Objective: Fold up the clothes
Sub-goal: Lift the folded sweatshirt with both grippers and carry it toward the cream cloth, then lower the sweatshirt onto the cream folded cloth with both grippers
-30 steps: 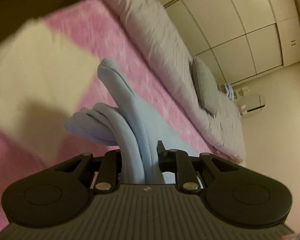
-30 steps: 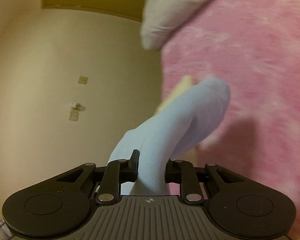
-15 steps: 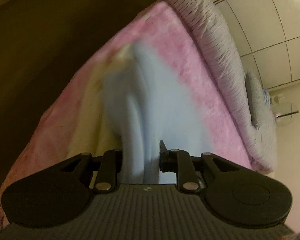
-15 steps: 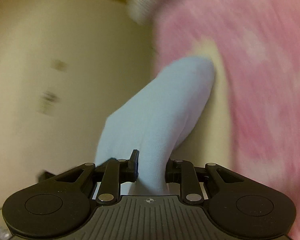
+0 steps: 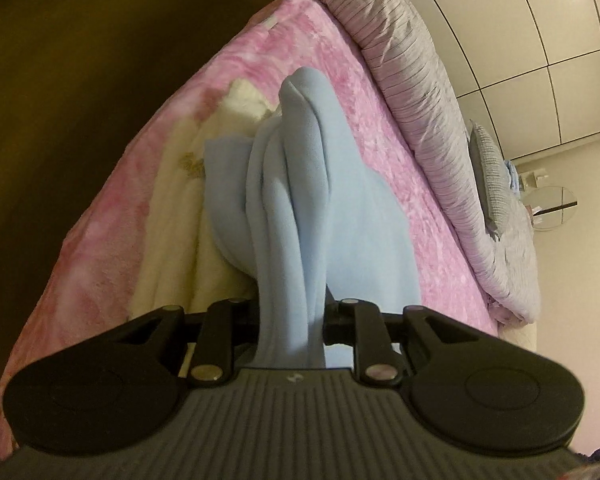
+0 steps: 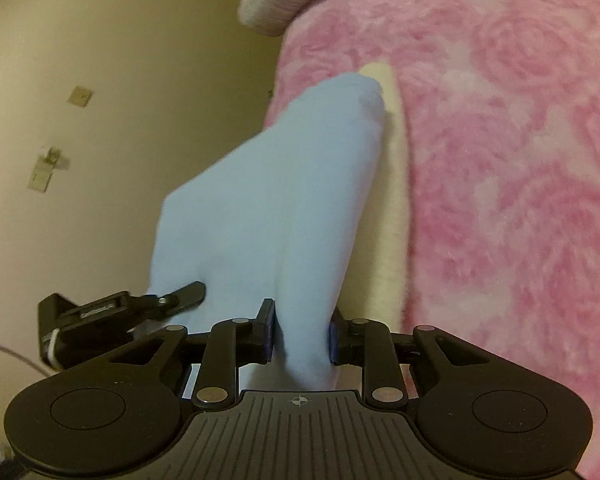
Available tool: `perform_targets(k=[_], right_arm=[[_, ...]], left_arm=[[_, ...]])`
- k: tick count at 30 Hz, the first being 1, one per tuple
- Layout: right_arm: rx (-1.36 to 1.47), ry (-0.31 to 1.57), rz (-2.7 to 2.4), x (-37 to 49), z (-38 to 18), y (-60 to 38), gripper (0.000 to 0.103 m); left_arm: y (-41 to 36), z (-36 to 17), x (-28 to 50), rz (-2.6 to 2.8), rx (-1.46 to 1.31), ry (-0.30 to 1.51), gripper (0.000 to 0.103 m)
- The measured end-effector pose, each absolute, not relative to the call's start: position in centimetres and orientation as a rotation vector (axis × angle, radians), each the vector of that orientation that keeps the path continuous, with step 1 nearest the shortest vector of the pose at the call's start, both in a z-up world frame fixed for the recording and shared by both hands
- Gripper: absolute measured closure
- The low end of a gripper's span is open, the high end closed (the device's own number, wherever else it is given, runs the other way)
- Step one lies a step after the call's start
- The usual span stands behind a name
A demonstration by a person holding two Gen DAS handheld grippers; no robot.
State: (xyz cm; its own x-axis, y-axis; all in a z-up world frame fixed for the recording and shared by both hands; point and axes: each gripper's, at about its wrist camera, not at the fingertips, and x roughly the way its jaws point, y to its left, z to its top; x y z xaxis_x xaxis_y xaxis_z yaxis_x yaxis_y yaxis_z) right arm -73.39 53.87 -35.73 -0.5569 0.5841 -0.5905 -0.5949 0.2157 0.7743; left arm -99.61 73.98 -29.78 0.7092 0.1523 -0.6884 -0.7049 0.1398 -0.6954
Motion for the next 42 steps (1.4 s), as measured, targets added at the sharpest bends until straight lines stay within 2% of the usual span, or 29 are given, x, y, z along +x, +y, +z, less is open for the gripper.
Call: perform_targets(k=[2, 7, 9, 11, 13, 15, 18, 20, 23, 29, 33, 37, 42], right_arm=[[-0.052, 1.524, 1.522, -73.2, -34.7, 54.0, 0.073], [-0.275, 1.279, 1.509, -72.9, -28.4, 55.1, 0.073], [-0.314, 1.143, 1.516, -73.2, -26.5, 54.2, 0.073], [-0.342, 1.064, 1.554, -73.9, -25.4, 54.0, 0.073], [-0.392, 1.017, 1.637, -75.6, -25.3, 53.5, 0.073], [-0.470, 0.970, 1.715, -77.7, -25.9, 53.1, 0.078], [-0.623, 0.920, 1.763, -80.7, -28.3, 53.0, 0.079], [-0.725, 0.926, 1.751, -82.1, -30.6, 53.7, 0.079], [-0.790, 0.900, 1.771, -83.0, -30.5, 54.7, 0.079], [-0.683, 0.957, 1.692, -80.7, -27.3, 57.7, 0.079], [-0.636, 0.978, 1.587, -79.5, -27.2, 60.4, 0.079], [-0.758, 1.048, 1.538, -81.1, -30.0, 60.8, 0.079], [-0.700, 1.044, 1.553, -81.8, -27.8, 61.3, 0.079]], left_arm=[[73.3, -28.6, -100.3, 0.698, -1.264, 0.538, 0.082], [69.1, -22.8, -101.8, 0.939, -1.107, 0.551, 0.085], [67.0, -20.6, -101.5, 1.014, -1.013, 0.559, 0.095], [65.1, -19.0, -100.7, 1.009, -0.956, 0.545, 0.099], [64.1, -18.9, -99.7, 0.966, -0.936, 0.543, 0.102], [64.0, -20.4, -98.7, 0.944, -0.903, 0.610, 0.103], [64.5, -23.3, -98.7, 0.973, -0.911, 0.667, 0.103], [64.9, -25.1, -99.0, 0.980, -0.936, 0.668, 0.101], [65.0, -25.1, -99.0, 0.971, -0.897, 0.705, 0.102], [65.8, -21.2, -98.6, 0.955, -0.834, 0.676, 0.103], [68.9, -22.0, -97.9, 0.950, -0.812, 0.698, 0.103], [71.2, -25.2, -97.7, 0.952, -0.848, 0.782, 0.103], [71.7, -23.7, -98.1, 0.934, -0.830, 0.750, 0.103]])
